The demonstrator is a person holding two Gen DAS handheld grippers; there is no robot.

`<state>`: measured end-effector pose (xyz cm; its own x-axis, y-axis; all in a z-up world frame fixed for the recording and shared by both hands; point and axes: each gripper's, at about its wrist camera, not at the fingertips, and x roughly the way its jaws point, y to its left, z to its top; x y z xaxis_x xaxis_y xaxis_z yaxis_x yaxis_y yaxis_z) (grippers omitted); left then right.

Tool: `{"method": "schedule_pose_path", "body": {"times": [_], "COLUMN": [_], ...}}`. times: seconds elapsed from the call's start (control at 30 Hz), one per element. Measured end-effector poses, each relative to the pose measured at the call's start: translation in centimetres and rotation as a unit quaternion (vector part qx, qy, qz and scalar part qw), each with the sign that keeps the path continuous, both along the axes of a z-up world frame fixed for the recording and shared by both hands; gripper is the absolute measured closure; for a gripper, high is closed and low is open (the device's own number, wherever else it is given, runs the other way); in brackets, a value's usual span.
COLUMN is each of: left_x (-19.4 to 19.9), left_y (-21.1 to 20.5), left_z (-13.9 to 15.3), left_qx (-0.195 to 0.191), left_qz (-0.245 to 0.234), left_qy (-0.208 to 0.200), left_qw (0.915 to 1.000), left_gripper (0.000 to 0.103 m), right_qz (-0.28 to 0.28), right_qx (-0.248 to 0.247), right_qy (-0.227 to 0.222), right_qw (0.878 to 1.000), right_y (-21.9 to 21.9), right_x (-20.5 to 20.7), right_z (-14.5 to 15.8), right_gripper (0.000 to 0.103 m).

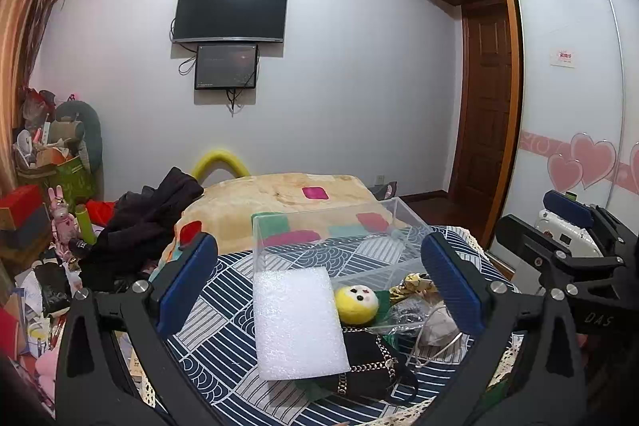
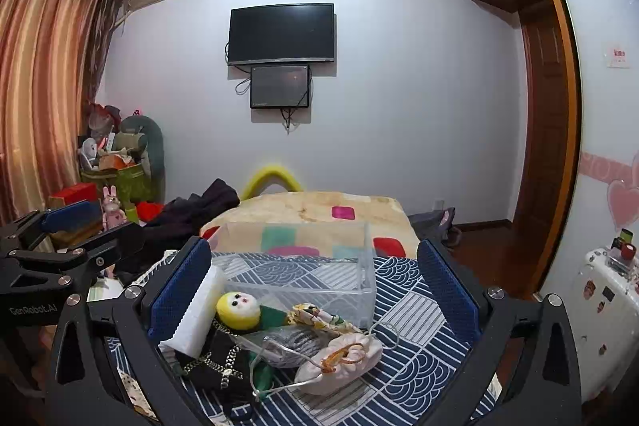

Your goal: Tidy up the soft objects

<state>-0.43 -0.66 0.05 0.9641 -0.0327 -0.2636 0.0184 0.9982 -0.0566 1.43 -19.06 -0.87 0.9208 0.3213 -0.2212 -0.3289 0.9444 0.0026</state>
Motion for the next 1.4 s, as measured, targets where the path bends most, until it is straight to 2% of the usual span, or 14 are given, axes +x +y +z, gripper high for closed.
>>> {"method": "schedule_pose_path", "body": {"times": [1.4], "left_x": [-0.43], "left_y": [-0.28], "left_z": [0.47], "left_qx": [-0.004], "left_qz": [-0.005], "left_qy": [-0.006], "left_qw": [1.0000], "left_gripper": [0.000], "right_qz": [0.006], "right_qx": [0.007], "right_qy": [-0.007], "right_qw": [1.000], "right_y": [0.32], "right_x": [-0.26], "right_z": [0.20], "right_gripper": [0.000]}}
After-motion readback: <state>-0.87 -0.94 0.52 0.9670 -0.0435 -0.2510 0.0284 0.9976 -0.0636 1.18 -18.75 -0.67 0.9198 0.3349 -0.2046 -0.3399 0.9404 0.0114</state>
